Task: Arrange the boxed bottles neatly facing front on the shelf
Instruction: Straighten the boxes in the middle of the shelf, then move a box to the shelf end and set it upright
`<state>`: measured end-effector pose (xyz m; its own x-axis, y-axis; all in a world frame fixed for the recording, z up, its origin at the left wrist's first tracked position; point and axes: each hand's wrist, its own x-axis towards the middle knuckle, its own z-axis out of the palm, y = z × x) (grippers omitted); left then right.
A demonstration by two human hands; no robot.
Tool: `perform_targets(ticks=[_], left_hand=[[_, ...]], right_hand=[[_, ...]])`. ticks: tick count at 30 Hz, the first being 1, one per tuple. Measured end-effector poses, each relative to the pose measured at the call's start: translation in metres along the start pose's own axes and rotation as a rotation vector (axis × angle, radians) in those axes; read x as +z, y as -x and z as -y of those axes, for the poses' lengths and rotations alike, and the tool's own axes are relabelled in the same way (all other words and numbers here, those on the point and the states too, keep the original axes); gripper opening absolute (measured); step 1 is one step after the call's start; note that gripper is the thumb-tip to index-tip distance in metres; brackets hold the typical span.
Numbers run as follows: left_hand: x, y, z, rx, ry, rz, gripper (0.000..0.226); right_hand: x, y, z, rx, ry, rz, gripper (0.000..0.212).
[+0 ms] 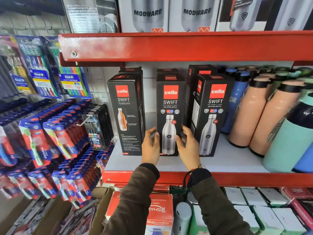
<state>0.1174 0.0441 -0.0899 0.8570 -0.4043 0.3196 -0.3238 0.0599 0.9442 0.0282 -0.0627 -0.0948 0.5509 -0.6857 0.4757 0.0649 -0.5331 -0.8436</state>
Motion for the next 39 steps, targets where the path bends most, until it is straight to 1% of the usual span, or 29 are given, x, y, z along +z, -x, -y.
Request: perform_targets(ticks=[4,7,9,13,17,19,21,24,26,29,31,33,36,39], left_hand=[[0.0,0.008,0.006,0.004,0.015,-0.018,0.023],[-0.004,0.015,0.009,0.037,0.032,-0.04,0.023],[-0.011,0.019,0.009,0.084,0.039,-0.088,0.021],[-0.033,0.019,0.006,0.205,0.059,-0.186,0.017],[-0.059,0.011,0.005,0.308,0.07,-0.301,0.016],[-0.072,0.007,0.007,0.303,0.059,-0.375,0.02],[-0.084,0.001,0.008,0.251,0.058,-0.403,0.03],[-0.098,-0.01,0.009,0.124,0.077,-0.312,0.041],[-0.106,-0.013,0.012,0.049,0.056,-0.228,0.042],[-0.112,-0.013,0.015,0.011,0.096,-0.123,0.041],[-0.115,-0.015,0.016,-0.002,0.186,-0.09,0.037],[-0.118,-0.018,0.017,-0.014,0.257,-0.061,0.04],[-0.124,-0.022,0.014,-0.031,0.307,-0.034,0.044],[-0.132,-0.028,0.011,-0.019,0.315,-0.049,0.05]], right_hand=[[0.003,0.01,0.002,0.004,-0.056,-0.143,0.032],[0.007,0.018,0.003,-0.051,-0.038,-0.236,0.022],[0.011,0.024,0.006,-0.112,-0.018,-0.256,0.02],[0.027,0.034,0.015,-0.168,-0.049,-0.194,0.019],[0.052,0.036,0.031,-0.123,-0.104,-0.068,0.017],[0.065,0.035,0.037,-0.091,-0.135,0.018,0.024],[0.078,0.032,0.042,-0.052,-0.116,0.102,0.033],[0.096,0.028,0.047,-0.002,-0.077,0.167,0.041],[0.108,0.027,0.048,0.013,-0.073,0.179,0.044],[0.122,0.026,0.045,0.035,-0.043,0.204,0.049],[0.129,0.026,0.044,0.049,-0.026,0.191,0.052],[0.133,0.027,0.046,0.045,-0.041,0.165,0.055],[0.133,0.023,0.053,0.0,-0.049,0.139,0.066],[0.133,0.018,0.059,-0.017,-0.024,0.107,0.076]])
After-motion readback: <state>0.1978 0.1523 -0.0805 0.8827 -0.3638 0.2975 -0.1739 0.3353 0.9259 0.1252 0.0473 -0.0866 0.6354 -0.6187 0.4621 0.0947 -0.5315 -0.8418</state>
